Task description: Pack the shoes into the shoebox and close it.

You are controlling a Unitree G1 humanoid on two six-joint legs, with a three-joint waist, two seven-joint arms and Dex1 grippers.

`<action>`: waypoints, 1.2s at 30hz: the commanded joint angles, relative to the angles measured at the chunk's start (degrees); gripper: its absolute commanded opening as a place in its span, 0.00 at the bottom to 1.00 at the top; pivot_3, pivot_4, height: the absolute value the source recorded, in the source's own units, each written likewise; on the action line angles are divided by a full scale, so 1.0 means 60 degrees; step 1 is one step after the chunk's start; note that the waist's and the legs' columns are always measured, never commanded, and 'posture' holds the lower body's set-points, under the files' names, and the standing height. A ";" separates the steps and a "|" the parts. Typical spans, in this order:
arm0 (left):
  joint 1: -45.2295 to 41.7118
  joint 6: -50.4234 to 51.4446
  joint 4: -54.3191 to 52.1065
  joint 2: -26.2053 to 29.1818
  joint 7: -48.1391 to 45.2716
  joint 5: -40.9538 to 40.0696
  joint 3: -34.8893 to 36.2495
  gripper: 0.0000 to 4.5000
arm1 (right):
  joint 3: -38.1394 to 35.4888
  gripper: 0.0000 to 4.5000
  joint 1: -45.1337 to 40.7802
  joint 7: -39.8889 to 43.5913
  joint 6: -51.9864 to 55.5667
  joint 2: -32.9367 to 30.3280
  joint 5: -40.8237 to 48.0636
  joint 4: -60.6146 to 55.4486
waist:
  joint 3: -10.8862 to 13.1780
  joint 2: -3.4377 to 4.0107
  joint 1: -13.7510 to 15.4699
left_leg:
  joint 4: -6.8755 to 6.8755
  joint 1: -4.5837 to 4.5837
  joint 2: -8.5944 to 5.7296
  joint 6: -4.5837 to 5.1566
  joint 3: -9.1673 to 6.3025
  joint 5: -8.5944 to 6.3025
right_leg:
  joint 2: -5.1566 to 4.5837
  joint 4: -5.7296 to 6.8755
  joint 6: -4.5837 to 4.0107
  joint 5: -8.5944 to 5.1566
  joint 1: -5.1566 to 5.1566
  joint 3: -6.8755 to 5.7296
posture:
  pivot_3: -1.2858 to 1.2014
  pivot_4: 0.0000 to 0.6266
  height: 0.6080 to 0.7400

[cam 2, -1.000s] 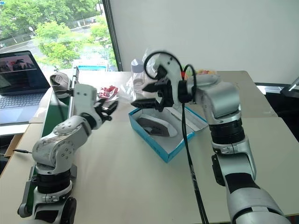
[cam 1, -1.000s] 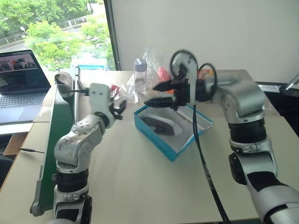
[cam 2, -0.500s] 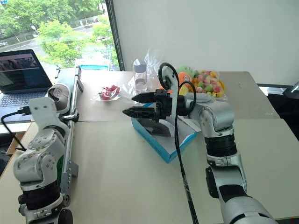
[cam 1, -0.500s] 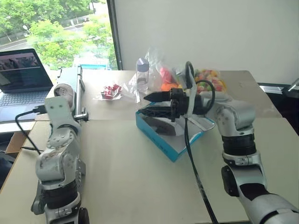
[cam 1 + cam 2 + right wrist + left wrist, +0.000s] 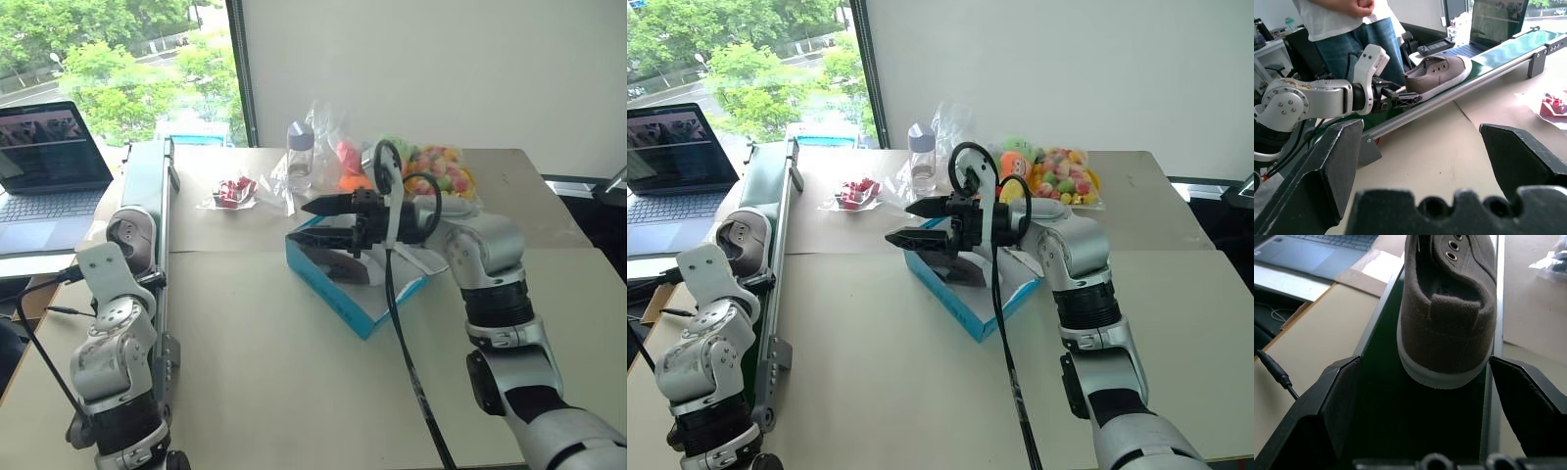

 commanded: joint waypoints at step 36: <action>-0.3222 -0.1858 -0.1059 -0.1820 -0.2960 -0.2544 -0.4196 0.53 | -0.5348 1.00 -0.2498 -0.6583 0.2601 0.2065 0.4386 0.2854 | 0.0000 0.0000 -0.0087 | 0.0004 -0.0097 0.0005 0.0100 0.0014 0.0036 | 0.0020 -0.0012 -0.0027 0.0028 -0.0066 -0.0007 | 0.52 0.24 1.00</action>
